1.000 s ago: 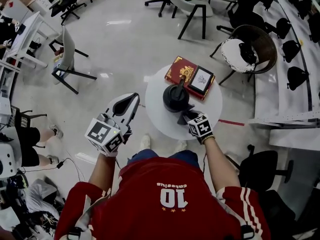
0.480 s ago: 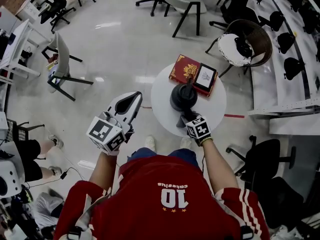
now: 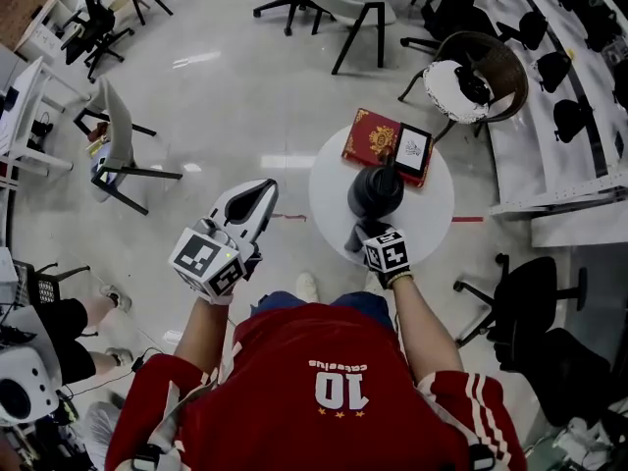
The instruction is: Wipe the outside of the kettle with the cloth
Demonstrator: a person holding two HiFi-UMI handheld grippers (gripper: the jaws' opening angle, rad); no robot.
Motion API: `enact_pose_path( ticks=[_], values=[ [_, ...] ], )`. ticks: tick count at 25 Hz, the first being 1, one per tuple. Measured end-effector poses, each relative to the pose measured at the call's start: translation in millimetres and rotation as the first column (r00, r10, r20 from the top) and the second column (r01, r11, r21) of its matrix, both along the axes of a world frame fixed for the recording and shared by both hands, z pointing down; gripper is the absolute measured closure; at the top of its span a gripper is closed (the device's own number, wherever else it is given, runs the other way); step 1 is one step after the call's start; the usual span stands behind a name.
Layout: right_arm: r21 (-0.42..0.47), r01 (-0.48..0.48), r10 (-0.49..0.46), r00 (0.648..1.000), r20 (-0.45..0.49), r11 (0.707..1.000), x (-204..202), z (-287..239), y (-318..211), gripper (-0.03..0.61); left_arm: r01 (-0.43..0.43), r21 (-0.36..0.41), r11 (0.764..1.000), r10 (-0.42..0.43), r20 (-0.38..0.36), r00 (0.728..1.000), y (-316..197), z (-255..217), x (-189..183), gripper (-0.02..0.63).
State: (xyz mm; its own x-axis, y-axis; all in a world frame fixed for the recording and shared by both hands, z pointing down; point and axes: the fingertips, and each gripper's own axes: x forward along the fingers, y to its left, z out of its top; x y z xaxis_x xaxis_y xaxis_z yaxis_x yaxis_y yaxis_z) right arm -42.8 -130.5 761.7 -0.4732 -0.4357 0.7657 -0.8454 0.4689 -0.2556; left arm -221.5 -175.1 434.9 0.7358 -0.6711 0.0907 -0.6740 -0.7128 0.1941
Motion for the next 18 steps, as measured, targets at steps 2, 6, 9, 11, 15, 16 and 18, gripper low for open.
enact_pose_path(
  ticks=[2, 6, 9, 11, 15, 16, 18],
  values=[
    [-0.002, -0.015, 0.015, 1.000, 0.002, 1.000, -9, 1, -3, 0.529, -0.003, -0.002, 1.000, 0.003, 0.000, 1.000, -4, 1, -7, 0.607],
    [0.008, -0.056, 0.056, 0.998, 0.009, 0.998, -30, 0, -12, 0.529, -0.010, -0.008, 1.000, 0.010, 0.002, 1.000, -11, 5, -20, 0.607],
    [0.024, -0.093, 0.093, 0.996, 0.008, 0.995, -45, -5, -22, 0.529, -0.008, -0.015, 1.000, 0.008, 0.003, 1.000, -17, 4, -31, 0.607],
    [0.030, -0.132, 0.132, 0.991, 0.024, 0.991, -51, -7, -30, 0.529, -0.005, -0.016, 1.000, 0.005, -0.006, 1.000, -21, 2, -35, 0.607],
    [0.045, -0.222, 0.217, 0.972, 0.092, 0.974, -64, -21, -47, 0.529, -0.008, 0.004, 1.000, 0.008, 0.009, 1.000, -27, 3, -45, 0.608],
    [0.057, -0.229, 0.222, 0.969, 0.104, 0.972, -68, -25, -50, 0.529, -0.008, 0.006, 1.000, 0.008, 0.011, 1.000, -28, 4, -47, 0.607],
    [0.090, -0.229, 0.217, 0.969, 0.120, 0.969, -73, -36, -56, 0.529, -0.009, 0.012, 1.000, 0.009, 0.010, 1.000, -27, 5, -48, 0.607]
  ],
)
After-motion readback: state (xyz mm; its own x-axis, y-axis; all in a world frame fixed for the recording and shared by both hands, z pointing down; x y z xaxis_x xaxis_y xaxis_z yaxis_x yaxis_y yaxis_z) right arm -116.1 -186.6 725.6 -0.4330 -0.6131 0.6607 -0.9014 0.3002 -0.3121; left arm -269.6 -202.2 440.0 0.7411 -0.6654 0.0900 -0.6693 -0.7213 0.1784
